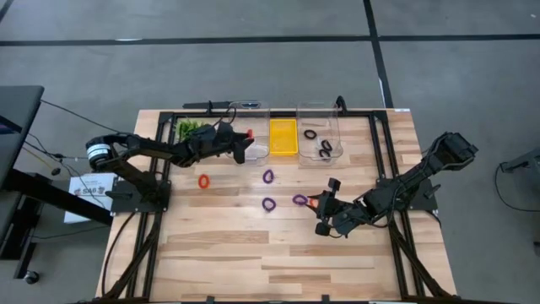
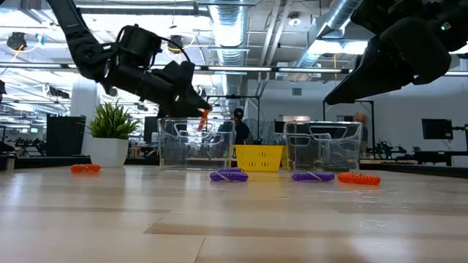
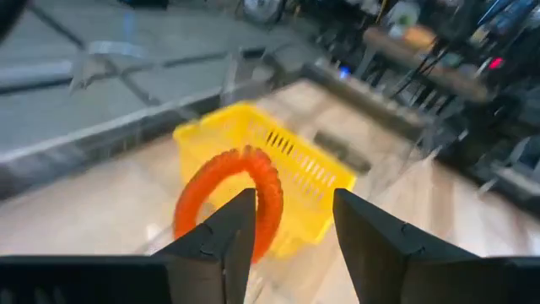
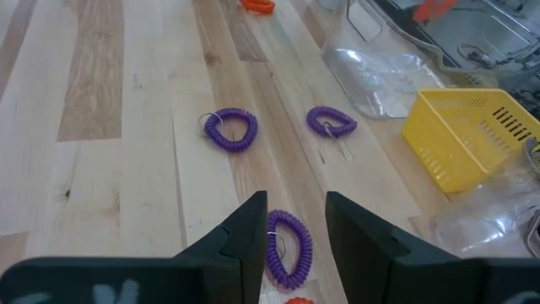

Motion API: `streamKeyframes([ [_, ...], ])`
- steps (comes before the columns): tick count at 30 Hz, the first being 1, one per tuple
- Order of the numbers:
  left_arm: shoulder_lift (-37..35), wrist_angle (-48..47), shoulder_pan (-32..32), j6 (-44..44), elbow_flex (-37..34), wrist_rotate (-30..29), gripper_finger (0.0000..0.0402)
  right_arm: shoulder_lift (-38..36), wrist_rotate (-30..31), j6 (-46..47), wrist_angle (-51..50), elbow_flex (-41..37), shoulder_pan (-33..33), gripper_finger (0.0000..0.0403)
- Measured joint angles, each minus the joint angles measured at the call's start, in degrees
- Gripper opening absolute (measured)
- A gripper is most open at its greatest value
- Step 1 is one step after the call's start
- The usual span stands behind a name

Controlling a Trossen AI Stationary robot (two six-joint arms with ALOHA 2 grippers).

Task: Sort spring keychains
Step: Put the middle left orange spring keychain into the left transparent bin, then put the left orange spring keychain into the left transparent bin

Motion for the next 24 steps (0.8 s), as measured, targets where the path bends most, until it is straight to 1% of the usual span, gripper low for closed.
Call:
streamKeyframes([
  [4, -0.8, -13.9, 0.0, 0.8, 3.6, -3.5, 0.0178, 0.0, 0.0, 0.0, 0.0, 0.0, 0.0, 0.0114],
  [6, -0.9, -18.6, -0.2, 1.9, 5.5, -5.0, 0.0187, 0.0, 0.0, 0.0, 0.0, 0.0, 0.0, 0.0114],
  [8, -1.0, -21.5, -0.5, 2.0, 6.8, -5.2, 0.0193, 0.0, 0.0, 0.0, 0.0, 0.0, 0.0, 0.0114],
  [11, -1.0, -22.6, -1.3, 2.4, 8.2, -5.1, 0.0197, 0.0, 0.0, 0.0, 0.0, 0.0, 0.0, 0.0114],
  [14, -1.1, -24.5, -2.2, 5.0, 9.3, -5.2, 0.0195, 0.0, 0.0, 0.0, 0.0, 0.0, 0.0, 0.0114],
  [16, -1.9, -26.6, -3.2, 8.6, 9.8, -4.9, 0.0190, 0.0, 0.0, 0.0, 0.0, 0.0, 0.0, 0.0114],
  [18, -3.8, -28.7, -4.8, 14.1, 10.2, -3.3, 0.0184, 0.0, 0.0, 0.0, 0.0, 0.0, 0.1, 0.0114],
  [21, -8.5, -34.7, -7.9, 19.5, 10.2, -3.1, 0.0176, 0.0, 0.0, 0.0, 0.0, 0.0, 0.1, 0.0114],
  [24, -14.6, -42.0, -11.4, 21.3, 10.2, -6.3, 0.0169, 0.0, 0.0, 0.0, 0.0, 0.0, 0.1, 0.0114],
])
